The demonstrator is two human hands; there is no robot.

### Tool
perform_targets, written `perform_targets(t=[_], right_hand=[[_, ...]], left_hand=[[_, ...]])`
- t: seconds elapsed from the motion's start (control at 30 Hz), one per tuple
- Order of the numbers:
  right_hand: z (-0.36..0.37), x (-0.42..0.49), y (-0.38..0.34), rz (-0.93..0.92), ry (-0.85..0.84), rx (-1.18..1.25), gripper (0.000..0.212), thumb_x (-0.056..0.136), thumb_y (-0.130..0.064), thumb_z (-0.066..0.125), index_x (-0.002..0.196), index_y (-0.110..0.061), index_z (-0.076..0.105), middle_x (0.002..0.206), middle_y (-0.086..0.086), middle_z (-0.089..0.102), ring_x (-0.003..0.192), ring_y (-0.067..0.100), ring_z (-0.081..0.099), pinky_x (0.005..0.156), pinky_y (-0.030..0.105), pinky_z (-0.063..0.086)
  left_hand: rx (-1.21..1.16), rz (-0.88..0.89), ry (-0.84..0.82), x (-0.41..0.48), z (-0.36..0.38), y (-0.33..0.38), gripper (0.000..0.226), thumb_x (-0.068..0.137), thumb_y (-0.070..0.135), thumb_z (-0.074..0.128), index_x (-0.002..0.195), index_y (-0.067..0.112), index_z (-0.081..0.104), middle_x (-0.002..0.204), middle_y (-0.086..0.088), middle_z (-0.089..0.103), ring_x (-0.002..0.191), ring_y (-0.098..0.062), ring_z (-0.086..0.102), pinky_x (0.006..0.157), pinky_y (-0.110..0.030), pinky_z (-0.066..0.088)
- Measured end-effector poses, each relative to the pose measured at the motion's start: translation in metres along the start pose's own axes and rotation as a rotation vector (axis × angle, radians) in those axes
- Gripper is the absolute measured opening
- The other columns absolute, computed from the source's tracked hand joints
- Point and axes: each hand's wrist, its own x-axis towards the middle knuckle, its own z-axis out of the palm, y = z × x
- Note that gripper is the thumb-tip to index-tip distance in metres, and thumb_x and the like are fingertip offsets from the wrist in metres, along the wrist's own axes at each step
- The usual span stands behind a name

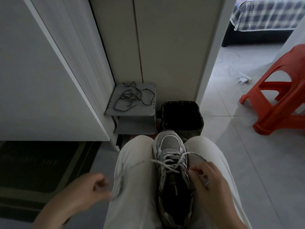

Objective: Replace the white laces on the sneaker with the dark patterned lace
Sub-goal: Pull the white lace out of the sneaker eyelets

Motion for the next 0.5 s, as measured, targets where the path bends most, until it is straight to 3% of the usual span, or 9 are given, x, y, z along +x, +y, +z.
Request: perform_targets(t=[0.07, 0.1, 0.17, 0.23, 0.33, 0.5], right_hand=[[0.000, 0.001, 0.001, 0.015, -0.090, -0.051, 0.019, 0.079, -0.014, 0.072, 0.080, -0.031, 0.065, 0.082, -0.016, 0.060, 0.083, -0.002, 0.055, 0.070, 0.004, 0.039], [0.001, 0.001, 0.001, 0.031, -0.126, -0.052, 0.020, 0.079, -0.016, 0.073, 0.079, -0.034, 0.064, 0.081, -0.015, 0.061, 0.082, -0.002, 0.056, 0.069, 0.005, 0.039], [0.005, 0.003, 0.001, 0.123, -0.177, -0.002, 0.022, 0.078, -0.020, 0.073, 0.074, -0.038, 0.062, 0.075, -0.012, 0.064, 0.075, -0.001, 0.058, 0.065, 0.009, 0.042], [0.009, 0.009, -0.001, 0.216, -0.219, 0.065, 0.018, 0.078, -0.019, 0.073, 0.071, -0.033, 0.064, 0.070, -0.010, 0.067, 0.065, 0.001, 0.059, 0.062, 0.018, 0.047], [0.013, 0.018, -0.001, 0.193, -0.255, 0.028, 0.013, 0.082, -0.017, 0.068, 0.073, -0.024, 0.063, 0.066, -0.005, 0.065, 0.061, 0.004, 0.058, 0.059, 0.024, 0.048], [0.009, 0.026, -0.007, 0.069, -0.169, 0.012, 0.021, 0.090, -0.017, 0.056, 0.072, -0.025, 0.048, 0.061, -0.013, 0.059, 0.053, 0.003, 0.051, 0.049, 0.011, 0.037]], left_hand=[[0.131, 0.021, 0.141, 0.004, 0.017, 0.007, 0.068, 0.073, 0.055, 0.069, 0.132, 0.034, 0.041, 0.137, 0.013, 0.042, 0.125, -0.009, 0.043, 0.102, -0.029, 0.041], [0.141, 0.087, 0.265, 0.003, 0.025, 0.017, 0.076, 0.072, 0.059, 0.068, 0.136, 0.035, 0.035, 0.139, 0.015, 0.037, 0.129, -0.009, 0.037, 0.103, -0.028, 0.037], [-0.055, 0.310, 0.429, 0.004, 0.041, 0.041, 0.074, 0.071, 0.059, 0.068, 0.134, 0.037, 0.037, 0.134, 0.019, 0.038, 0.127, -0.004, 0.034, 0.098, -0.020, 0.032], [-0.199, 0.467, 0.421, 0.005, 0.056, 0.066, 0.071, 0.071, 0.062, 0.065, 0.133, 0.040, 0.037, 0.127, 0.026, 0.037, 0.123, 0.001, 0.036, 0.095, -0.016, 0.030], [-0.128, 0.518, 0.383, 0.012, 0.078, 0.092, 0.078, 0.072, 0.067, 0.059, 0.137, 0.039, 0.028, 0.131, 0.023, 0.036, 0.120, -0.002, 0.042, 0.097, -0.021, 0.037], [-0.173, 0.474, 0.423, 0.024, 0.090, 0.100, 0.063, 0.076, 0.044, 0.061, 0.131, 0.036, 0.030, 0.128, 0.018, 0.035, 0.105, -0.007, 0.054, 0.084, -0.025, 0.047]])
